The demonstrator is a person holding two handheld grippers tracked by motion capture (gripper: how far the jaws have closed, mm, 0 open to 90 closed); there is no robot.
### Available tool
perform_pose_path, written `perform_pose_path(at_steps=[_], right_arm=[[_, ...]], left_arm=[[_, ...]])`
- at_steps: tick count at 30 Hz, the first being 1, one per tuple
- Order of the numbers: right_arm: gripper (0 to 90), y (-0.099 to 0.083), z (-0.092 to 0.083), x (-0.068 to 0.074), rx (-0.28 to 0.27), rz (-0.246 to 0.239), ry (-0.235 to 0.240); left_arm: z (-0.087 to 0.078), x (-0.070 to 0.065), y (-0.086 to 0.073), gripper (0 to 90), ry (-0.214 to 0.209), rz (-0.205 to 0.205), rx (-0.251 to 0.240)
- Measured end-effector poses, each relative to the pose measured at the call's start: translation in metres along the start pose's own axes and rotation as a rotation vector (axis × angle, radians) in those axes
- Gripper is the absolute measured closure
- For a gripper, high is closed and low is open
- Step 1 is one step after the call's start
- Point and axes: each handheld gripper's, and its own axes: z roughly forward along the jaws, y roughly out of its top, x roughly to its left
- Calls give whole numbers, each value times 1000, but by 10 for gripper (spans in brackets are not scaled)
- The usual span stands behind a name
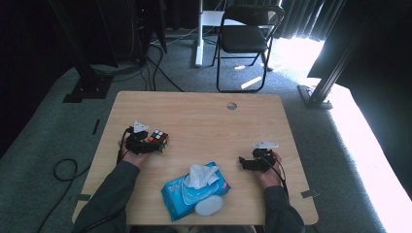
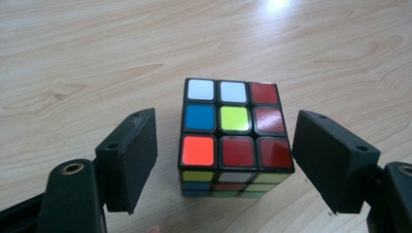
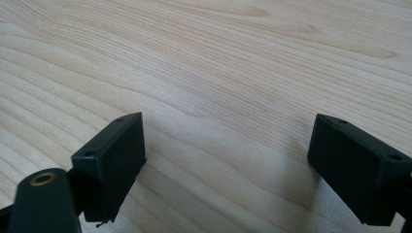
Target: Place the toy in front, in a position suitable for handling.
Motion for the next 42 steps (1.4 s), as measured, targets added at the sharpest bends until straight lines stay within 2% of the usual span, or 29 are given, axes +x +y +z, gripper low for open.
perform_pose_path(at_steps=[8,15,19,31,35,39,42], right_arm=[[133,0,0,0,0,0,0],[133,0,0,0,0,0,0],[133,0,0,0,0,0,0],[132,0,0,0,0,-1,1],[133,0,0,0,0,-1,1],[132,0,0,0,0,-1,1],[133,0,0,0,0,-1,1]], left_arm=[[11,-5,0,241,-4,-2,22],[19,-2,-2,251,5,-14,52],[22,-2,-3,298,-1,-12,60],[24,-3,-2,324,3,-7,80],[22,-6,-1,338,26,20,80],[22,-5,0,340,9,7,79],[22,-6,3,340,1,14,80]])
